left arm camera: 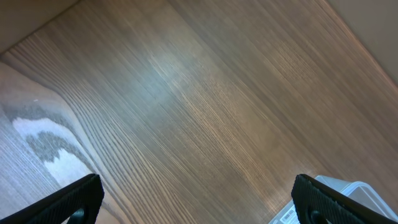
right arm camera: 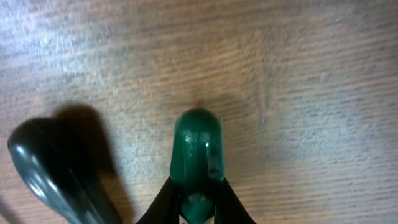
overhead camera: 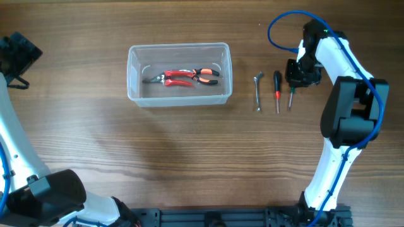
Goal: Pack container
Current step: 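Grasp the green screwdriver by its handle with the right gripper, then lower the green screwdriver into the container and release it, then grasp the black-red screwdriver by its handle with the right gripper, then carry the black-red screwdriver over the container and lower it inside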
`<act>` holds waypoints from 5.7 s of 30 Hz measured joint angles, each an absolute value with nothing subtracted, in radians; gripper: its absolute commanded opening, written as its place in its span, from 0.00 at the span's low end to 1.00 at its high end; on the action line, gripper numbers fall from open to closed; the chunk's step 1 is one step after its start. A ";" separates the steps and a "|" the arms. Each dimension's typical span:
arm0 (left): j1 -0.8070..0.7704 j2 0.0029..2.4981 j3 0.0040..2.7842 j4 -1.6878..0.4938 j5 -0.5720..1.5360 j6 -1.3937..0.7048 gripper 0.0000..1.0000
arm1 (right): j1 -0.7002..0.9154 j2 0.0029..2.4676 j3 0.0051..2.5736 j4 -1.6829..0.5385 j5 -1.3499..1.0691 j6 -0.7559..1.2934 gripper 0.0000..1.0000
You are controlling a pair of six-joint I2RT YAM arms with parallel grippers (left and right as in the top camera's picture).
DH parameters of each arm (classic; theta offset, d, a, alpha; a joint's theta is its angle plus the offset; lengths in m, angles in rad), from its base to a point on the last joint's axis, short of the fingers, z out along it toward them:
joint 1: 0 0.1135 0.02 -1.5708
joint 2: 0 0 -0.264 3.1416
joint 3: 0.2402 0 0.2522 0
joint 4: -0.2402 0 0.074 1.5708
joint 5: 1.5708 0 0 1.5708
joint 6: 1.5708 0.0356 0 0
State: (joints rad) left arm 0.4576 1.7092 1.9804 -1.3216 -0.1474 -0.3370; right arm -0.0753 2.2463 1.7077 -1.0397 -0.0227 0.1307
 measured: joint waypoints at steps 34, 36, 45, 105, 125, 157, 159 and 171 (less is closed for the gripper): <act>0.458 1.709 1.980 -1.322 -0.147 -0.337 1.00 | 0.722 1.864 1.851 -0.799 -0.365 -1.026 0.04; 0.458 1.709 1.980 -1.322 -0.147 -0.337 1.00 | 0.722 1.961 1.850 -0.756 -0.337 -1.068 0.04; 0.458 1.709 1.980 -1.322 -0.147 -0.337 1.00 | 0.721 2.230 1.848 -0.559 -0.285 -1.061 0.05; 0.458 1.709 1.980 -1.321 -0.147 -0.337 1.00 | 0.031 2.228 1.853 -1.114 -0.056 0.149 0.60; 0.458 1.709 1.980 -1.321 -0.147 -0.337 1.00 | 0.025 2.237 1.687 -0.991 -0.056 0.099 0.41; 0.458 1.709 1.980 -1.322 -0.147 -0.337 1.00 | 0.028 2.237 1.773 -1.155 -0.052 0.090 0.04; 0.458 1.709 1.980 -1.322 -0.147 -0.337 1.00 | 0.030 2.227 1.856 -1.186 -0.053 0.090 0.04; 0.458 1.709 1.980 -1.321 -0.147 -0.337 1.00 | 0.292 1.738 2.193 -1.038 -0.250 -0.162 0.04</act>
State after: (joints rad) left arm 0.4576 1.7092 1.9804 -1.3212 -0.1474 -0.3370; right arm 0.2916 1.7378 2.1933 -1.0378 -0.2497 -0.1619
